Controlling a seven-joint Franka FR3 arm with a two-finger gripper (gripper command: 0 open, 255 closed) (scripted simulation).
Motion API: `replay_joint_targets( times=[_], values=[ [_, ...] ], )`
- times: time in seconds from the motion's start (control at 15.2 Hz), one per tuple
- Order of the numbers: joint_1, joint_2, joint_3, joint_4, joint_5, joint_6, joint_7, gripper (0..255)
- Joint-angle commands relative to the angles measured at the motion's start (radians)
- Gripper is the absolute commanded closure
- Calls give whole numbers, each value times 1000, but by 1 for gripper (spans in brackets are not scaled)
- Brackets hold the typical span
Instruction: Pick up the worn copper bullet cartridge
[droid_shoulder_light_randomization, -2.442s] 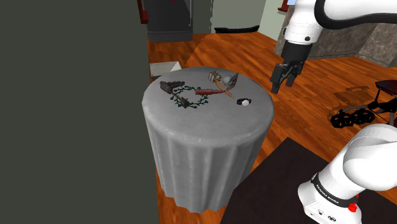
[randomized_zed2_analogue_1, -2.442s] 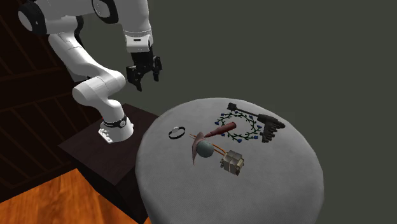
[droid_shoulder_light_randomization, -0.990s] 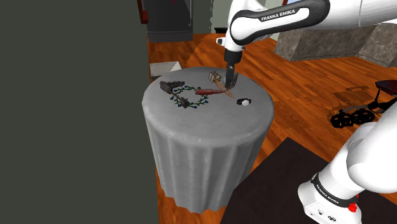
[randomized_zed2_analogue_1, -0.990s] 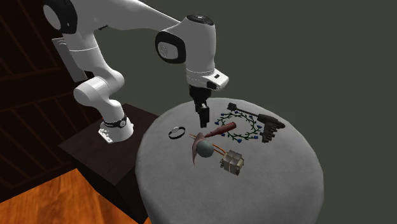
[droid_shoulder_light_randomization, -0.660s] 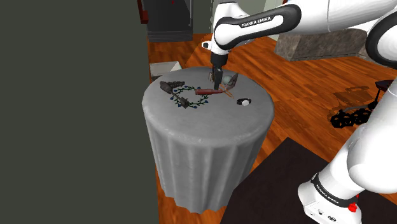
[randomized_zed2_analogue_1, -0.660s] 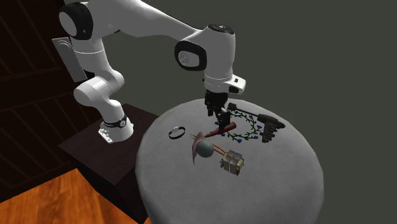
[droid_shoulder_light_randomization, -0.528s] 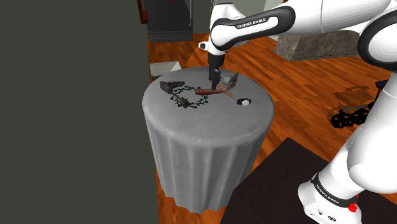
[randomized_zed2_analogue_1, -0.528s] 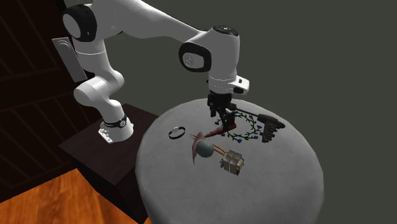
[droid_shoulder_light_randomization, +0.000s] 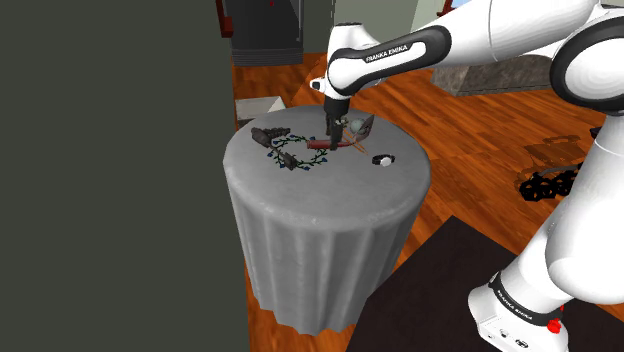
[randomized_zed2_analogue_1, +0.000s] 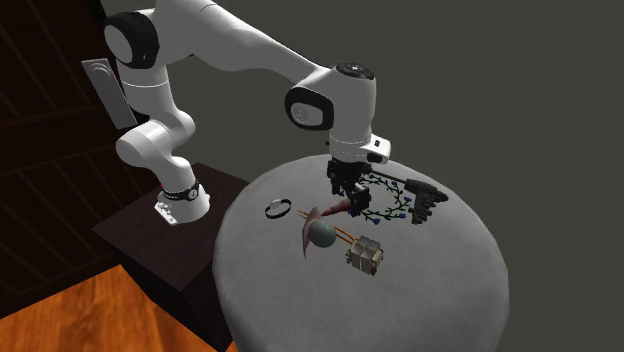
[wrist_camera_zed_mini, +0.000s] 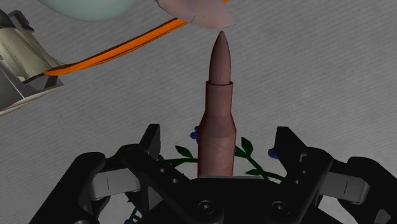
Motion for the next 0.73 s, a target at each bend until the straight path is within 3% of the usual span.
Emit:
replay_joint_targets(
  times=[0.0, 0.66],
  values=[
    [0, 1, 0, -2, 0, 4, 0, 255],
    [0, -3, 0, 5, 0, -8, 1, 255]
  ],
)
